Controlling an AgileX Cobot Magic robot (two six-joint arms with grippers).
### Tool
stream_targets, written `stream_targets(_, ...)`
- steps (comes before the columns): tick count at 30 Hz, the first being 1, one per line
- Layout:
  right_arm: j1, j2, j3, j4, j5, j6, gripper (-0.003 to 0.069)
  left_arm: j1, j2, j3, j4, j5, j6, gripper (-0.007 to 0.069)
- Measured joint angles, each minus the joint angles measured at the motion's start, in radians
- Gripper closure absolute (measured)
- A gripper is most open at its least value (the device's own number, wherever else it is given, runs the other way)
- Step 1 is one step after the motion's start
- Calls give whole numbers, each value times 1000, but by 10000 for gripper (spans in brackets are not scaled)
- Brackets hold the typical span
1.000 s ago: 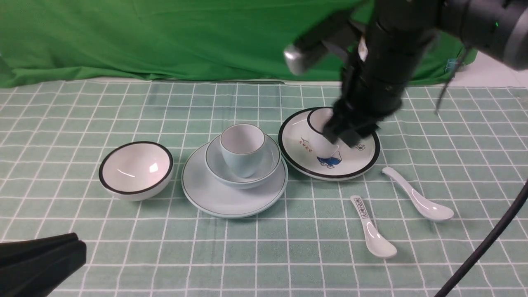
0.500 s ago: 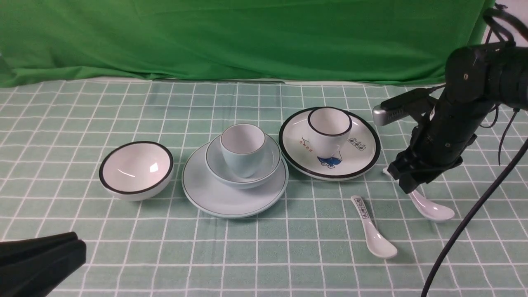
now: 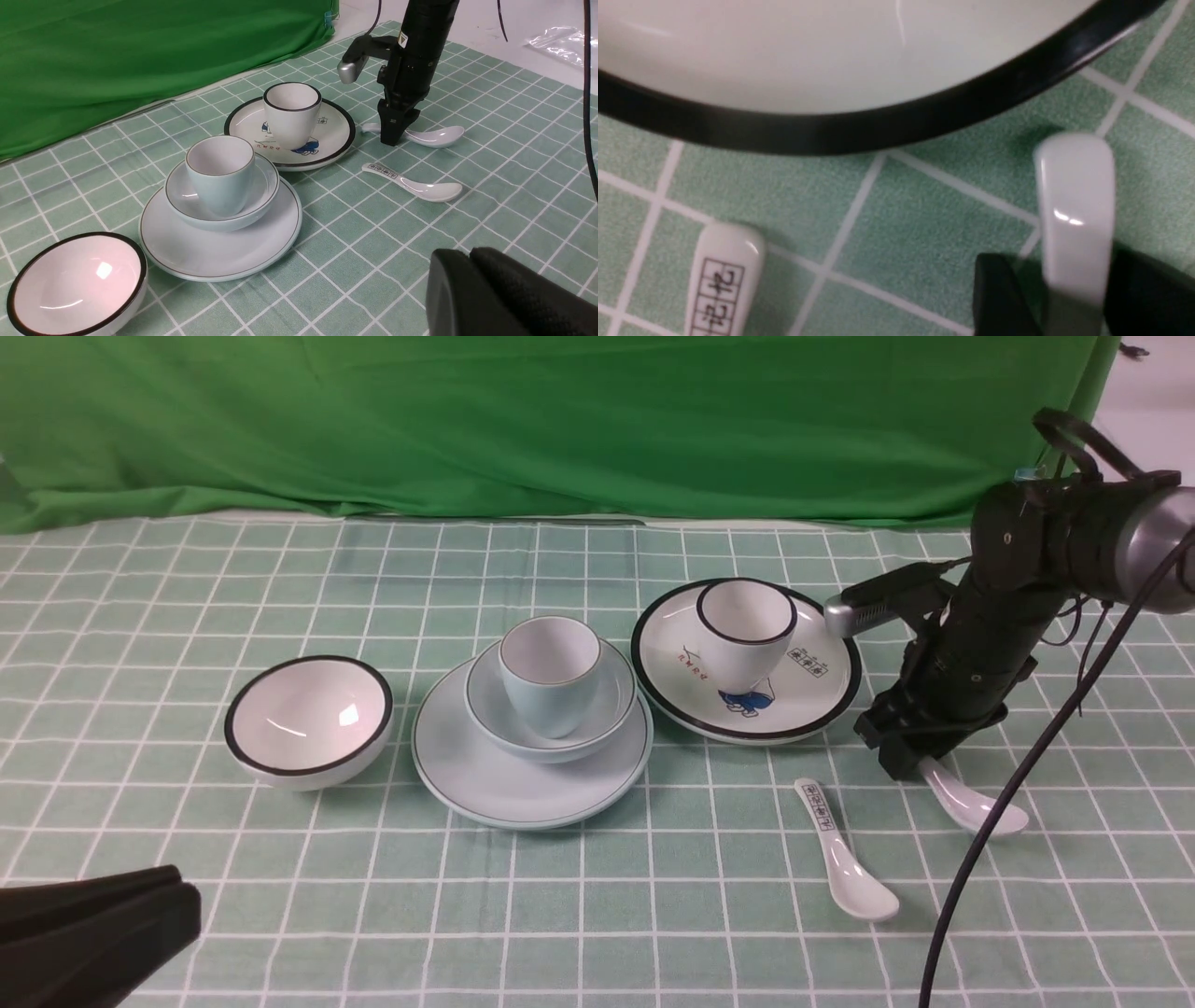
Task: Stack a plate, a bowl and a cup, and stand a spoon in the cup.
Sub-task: Use the right arm to grab a blue soup spoon, then use the right arm to put the blue soup spoon into the blue teacup in the middle
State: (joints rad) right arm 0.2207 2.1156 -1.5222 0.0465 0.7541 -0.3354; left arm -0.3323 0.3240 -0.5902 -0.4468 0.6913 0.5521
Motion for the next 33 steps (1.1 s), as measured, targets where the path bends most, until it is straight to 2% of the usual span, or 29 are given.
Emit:
stream_targets(4, 0, 4, -8, 5, 19, -8, 487, 0, 0, 0, 0, 3, 0, 608)
stream_targets(5, -1, 4, -9, 8, 24, -12, 496, 0, 0, 0, 0, 4, 0, 608)
stream_targets(12, -2, -67, 0, 63, 103, -17, 493, 0, 0, 0, 0, 7, 0, 608)
stream_targets(17, 18, -259, 132, 162, 27, -17, 493, 0, 0, 0, 0, 18, 0, 608)
stream_targets(21, 135, -472, 373, 295, -270, -26, 493, 0, 0, 0, 0, 21, 0, 608)
stream_targets(23, 225, -531, 488, 369, -551, -47, 493, 0, 0, 0, 0, 19, 0, 608)
stream_targets(24, 295, -552, 540, 392, -773, -49, 493, 0, 0, 0, 0, 15, 0, 608)
stream_targets(25, 318, -553, 555, 396, -804, -49, 493, 0, 0, 0, 0, 14, 0, 608)
stream_targets(26, 408, -549, 594, 403, -1040, -49, 493, 0, 0, 0, 0, 12, 0, 608)
stream_targets(28, 498, -518, 604, 382, -1266, -48, 493, 0, 0, 0, 0, 7, 0, 608)
stream_targets(29, 498, -514, 604, 377, -1266, -47, 493, 0, 0, 0, 0, 7, 0, 608)
stream_targets(31, 552, -453, 575, 311, -1433, -20, 493, 0, 0, 0, 0, 6, 0, 608)
stream_targets(33, 562, -385, 519, 253, -1489, 20, 493, 0, 0, 0, 0, 6, 0, 608)
